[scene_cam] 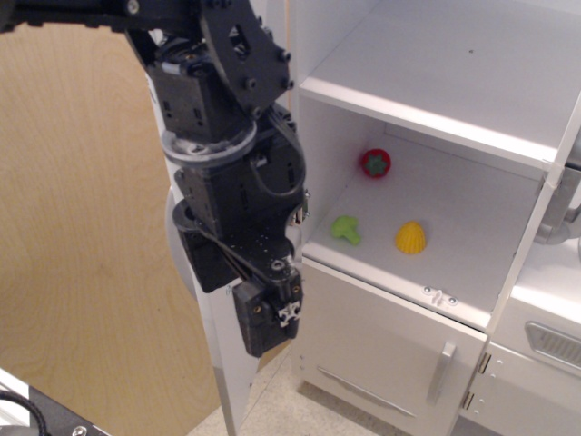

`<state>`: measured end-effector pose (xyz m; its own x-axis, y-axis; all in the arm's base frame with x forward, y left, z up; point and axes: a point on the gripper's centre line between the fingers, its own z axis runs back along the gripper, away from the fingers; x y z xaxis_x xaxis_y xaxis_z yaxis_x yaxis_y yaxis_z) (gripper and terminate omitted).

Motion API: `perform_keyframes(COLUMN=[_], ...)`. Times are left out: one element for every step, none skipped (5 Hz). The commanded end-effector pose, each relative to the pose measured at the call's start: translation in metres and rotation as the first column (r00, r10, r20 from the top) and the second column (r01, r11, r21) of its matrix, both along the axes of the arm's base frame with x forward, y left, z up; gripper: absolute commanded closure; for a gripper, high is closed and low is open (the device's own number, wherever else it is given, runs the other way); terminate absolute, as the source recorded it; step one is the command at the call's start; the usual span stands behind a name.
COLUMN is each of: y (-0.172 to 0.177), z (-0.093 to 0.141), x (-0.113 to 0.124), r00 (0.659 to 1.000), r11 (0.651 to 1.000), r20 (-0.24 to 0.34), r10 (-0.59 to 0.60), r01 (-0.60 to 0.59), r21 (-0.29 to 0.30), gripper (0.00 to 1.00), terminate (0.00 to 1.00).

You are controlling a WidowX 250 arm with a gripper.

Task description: Close fridge

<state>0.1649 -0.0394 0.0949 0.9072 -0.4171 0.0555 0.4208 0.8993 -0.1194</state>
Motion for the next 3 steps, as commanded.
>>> perform_keyframes(y=[0.000, 0.012, 0.030], z=[0.000, 0.011, 0.018], x=[0.000, -0.013, -0.015], r00=[1.000, 0.999, 0.997], r11=[1.000, 0.999, 0.997], r20=[0.000, 0.030, 0.023], r10=[0.000, 0.031, 0.069], r01=[0.000, -0.030, -0.068], r21=[0.000, -0.032, -0.033], gripper=[0.00, 0.00, 0.00], terminate=[0.00, 0.00, 0.00])
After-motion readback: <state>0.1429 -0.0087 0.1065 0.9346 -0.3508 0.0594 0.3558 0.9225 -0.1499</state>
